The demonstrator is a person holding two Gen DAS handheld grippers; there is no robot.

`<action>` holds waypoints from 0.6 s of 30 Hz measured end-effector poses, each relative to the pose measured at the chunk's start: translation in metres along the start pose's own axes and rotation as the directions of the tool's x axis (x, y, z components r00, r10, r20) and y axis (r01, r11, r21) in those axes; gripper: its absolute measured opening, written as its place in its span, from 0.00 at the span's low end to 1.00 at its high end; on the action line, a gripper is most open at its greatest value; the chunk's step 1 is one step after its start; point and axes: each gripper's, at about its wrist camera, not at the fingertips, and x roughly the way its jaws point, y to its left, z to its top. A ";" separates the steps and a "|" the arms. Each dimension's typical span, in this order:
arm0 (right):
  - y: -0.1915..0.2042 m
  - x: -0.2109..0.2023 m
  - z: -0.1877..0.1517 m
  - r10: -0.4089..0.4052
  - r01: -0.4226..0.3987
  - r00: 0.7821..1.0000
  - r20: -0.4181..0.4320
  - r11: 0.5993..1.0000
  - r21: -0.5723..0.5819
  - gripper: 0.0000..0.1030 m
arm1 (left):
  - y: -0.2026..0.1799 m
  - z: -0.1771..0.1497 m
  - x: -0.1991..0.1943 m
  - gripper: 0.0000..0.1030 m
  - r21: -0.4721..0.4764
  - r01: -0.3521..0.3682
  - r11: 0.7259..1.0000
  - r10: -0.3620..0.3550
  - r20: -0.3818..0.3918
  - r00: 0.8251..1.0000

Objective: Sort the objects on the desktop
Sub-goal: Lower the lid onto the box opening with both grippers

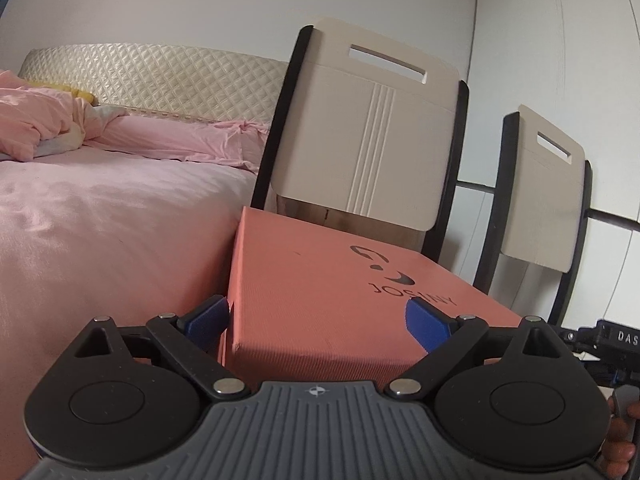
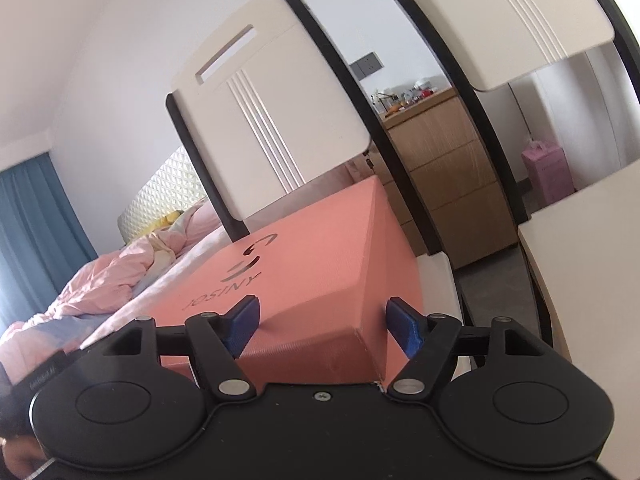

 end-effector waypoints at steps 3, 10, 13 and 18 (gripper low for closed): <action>0.006 0.002 0.001 -0.004 0.005 1.000 0.010 1.000 -0.026 0.69 | 0.004 0.004 0.005 0.94 -0.034 -0.011 0.999 0.011 0.002 1.000; 0.023 0.010 0.003 -0.030 0.032 0.999 0.020 0.994 -0.101 0.69 | 0.007 0.006 0.014 0.94 -0.040 -0.066 0.997 0.064 -0.056 0.996; 0.030 0.013 0.001 -0.052 0.054 0.998 0.021 0.987 -0.151 0.69 | 0.007 0.006 0.017 0.94 -0.033 -0.083 0.996 0.080 -0.081 0.993; 0.027 0.016 -0.002 -0.055 0.055 0.998 0.002 0.988 -0.145 0.70 | 0.006 -0.001 0.014 0.94 0.014 -0.090 0.996 0.091 -0.086 0.992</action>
